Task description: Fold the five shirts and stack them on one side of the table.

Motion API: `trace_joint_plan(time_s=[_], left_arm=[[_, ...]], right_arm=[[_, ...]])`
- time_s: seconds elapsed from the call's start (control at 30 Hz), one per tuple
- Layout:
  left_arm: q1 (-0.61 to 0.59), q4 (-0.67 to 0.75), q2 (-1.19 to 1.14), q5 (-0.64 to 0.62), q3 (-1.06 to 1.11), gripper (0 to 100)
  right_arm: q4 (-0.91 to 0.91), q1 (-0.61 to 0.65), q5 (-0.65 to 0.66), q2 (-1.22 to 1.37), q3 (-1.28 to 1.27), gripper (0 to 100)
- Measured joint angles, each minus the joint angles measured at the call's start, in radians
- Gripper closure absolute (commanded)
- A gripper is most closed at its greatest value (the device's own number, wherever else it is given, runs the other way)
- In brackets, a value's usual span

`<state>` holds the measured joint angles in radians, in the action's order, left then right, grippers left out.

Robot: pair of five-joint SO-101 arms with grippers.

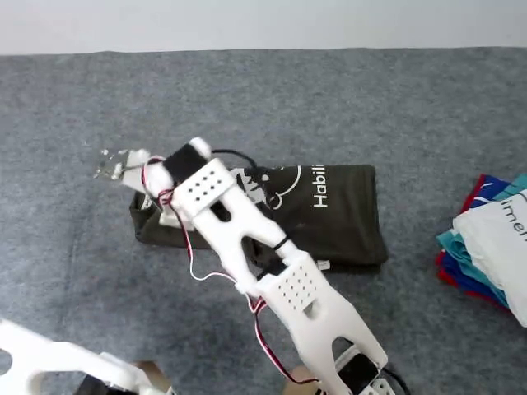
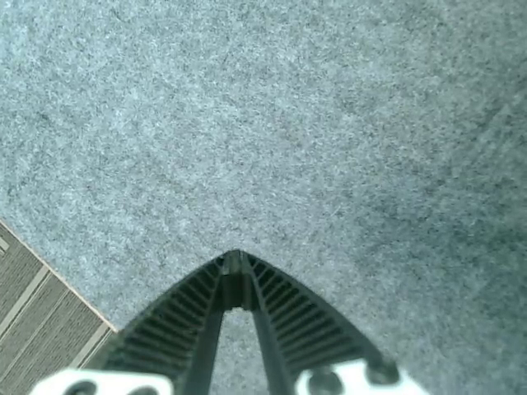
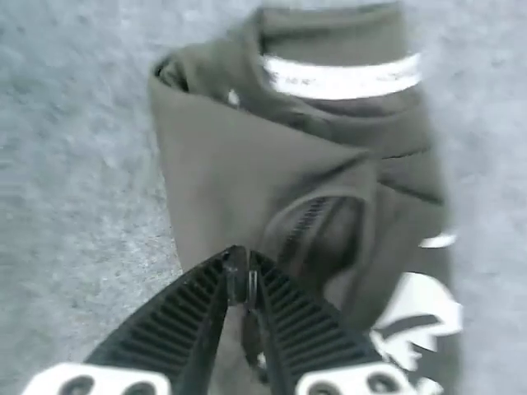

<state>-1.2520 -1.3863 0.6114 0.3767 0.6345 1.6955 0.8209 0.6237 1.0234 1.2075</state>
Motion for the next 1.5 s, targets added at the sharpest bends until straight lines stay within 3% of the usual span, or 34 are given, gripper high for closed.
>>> trace_joint_plan(time_s=[0.37,0.67,0.87,1.07,1.5], left_arm=[[0.0,0.0,0.0,0.0,0.0,100],[0.0,0.0,0.0,0.0,0.0,100],[0.0,0.0,0.0,0.0,0.0,100],[0.0,0.0,0.0,0.0,0.0,100],[0.0,0.0,0.002,0.0,0.0,100]], right_arm=[[-0.078,-0.098,0.0,0.138,0.005,98.8],[-0.084,-0.226,0.118,0.14,0.118,98.8],[-0.078,-0.272,0.13,0.141,0.118,98.8],[0.055,-0.215,0.13,0.14,0.196,98.8],[0.058,-0.092,0.046,0.149,0.229,98.8]])
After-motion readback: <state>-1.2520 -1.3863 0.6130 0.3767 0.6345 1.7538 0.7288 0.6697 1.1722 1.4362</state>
